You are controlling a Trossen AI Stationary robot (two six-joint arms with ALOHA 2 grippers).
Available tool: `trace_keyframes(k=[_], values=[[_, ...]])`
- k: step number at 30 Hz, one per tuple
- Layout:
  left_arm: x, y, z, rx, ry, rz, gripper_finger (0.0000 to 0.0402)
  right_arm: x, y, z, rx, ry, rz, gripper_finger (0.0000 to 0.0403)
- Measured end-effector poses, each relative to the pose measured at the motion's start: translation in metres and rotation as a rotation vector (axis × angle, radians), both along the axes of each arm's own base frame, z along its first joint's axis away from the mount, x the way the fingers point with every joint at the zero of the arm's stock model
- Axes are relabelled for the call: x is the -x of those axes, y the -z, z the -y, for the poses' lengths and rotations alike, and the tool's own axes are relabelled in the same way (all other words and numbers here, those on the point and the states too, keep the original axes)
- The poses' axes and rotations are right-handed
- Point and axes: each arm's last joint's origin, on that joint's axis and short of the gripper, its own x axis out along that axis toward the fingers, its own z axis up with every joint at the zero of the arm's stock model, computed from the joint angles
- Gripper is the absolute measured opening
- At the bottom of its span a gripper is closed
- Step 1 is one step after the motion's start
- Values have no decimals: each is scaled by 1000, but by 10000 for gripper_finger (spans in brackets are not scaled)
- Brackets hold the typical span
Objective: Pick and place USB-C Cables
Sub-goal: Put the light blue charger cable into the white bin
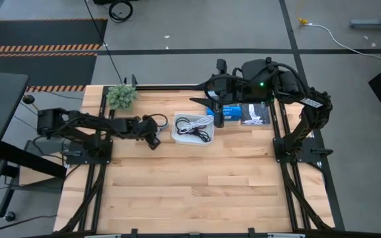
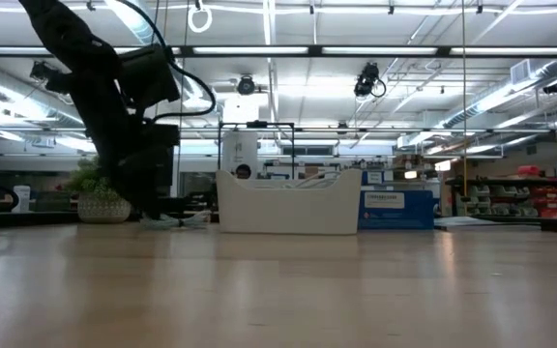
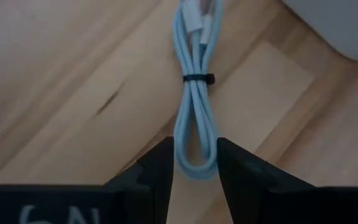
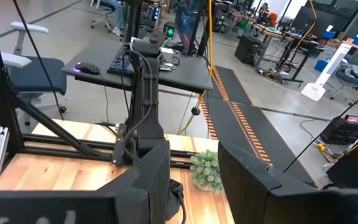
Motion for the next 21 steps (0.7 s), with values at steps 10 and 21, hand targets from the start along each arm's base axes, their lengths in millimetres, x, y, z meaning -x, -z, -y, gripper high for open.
trace_keyframes(k=[10,21], values=[[-6,11,1,34,-9,-14,89,0,0,-3,-22,-4,3,142],[-14,-2,0,63,13,-47,24,1,3,-2,-19,2,-30,142]])
